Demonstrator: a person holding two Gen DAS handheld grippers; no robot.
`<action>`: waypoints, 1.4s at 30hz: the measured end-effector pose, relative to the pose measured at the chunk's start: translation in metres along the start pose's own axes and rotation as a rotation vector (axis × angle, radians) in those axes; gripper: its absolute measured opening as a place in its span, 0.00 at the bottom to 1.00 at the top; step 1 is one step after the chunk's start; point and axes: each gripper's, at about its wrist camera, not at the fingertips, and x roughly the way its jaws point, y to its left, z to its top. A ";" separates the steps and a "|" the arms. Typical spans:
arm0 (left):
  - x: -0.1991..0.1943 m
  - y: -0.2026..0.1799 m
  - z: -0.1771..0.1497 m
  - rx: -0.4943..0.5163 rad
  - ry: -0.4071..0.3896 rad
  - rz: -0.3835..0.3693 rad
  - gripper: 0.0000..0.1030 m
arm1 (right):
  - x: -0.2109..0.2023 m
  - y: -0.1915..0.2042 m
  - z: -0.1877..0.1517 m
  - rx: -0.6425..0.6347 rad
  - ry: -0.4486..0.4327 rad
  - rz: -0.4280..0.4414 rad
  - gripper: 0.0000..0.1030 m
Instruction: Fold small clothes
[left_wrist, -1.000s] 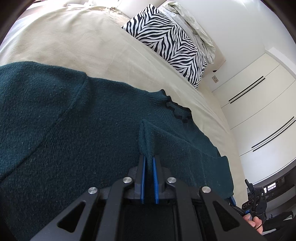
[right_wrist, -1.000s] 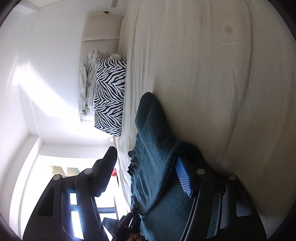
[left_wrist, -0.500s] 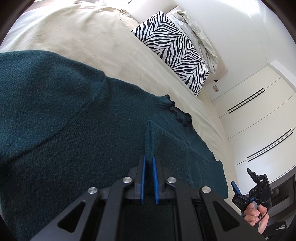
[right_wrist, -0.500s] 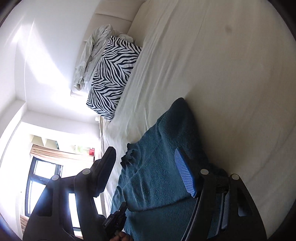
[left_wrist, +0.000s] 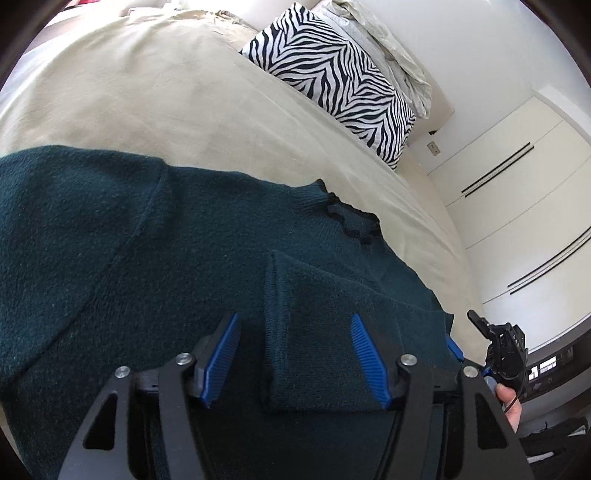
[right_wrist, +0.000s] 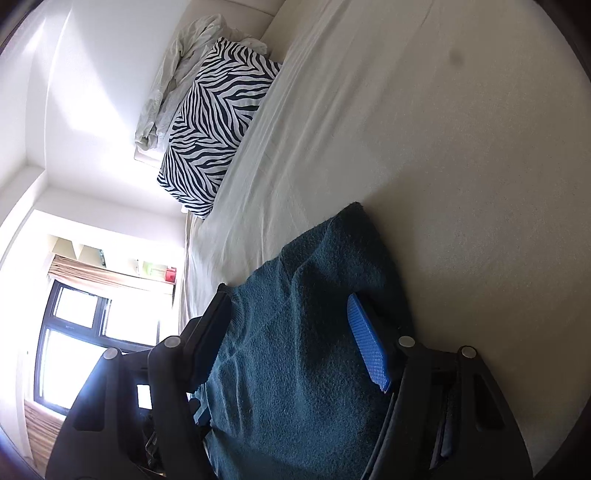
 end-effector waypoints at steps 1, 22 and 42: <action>0.005 -0.005 -0.001 0.024 0.019 0.019 0.34 | -0.001 0.000 0.001 0.008 0.006 -0.002 0.62; 0.008 0.023 -0.017 -0.023 -0.035 0.004 0.12 | -0.005 0.031 0.000 -0.089 0.062 0.081 0.67; -0.257 0.225 -0.095 -0.661 -0.539 0.024 0.65 | -0.067 0.075 -0.099 -0.214 -0.044 0.017 0.79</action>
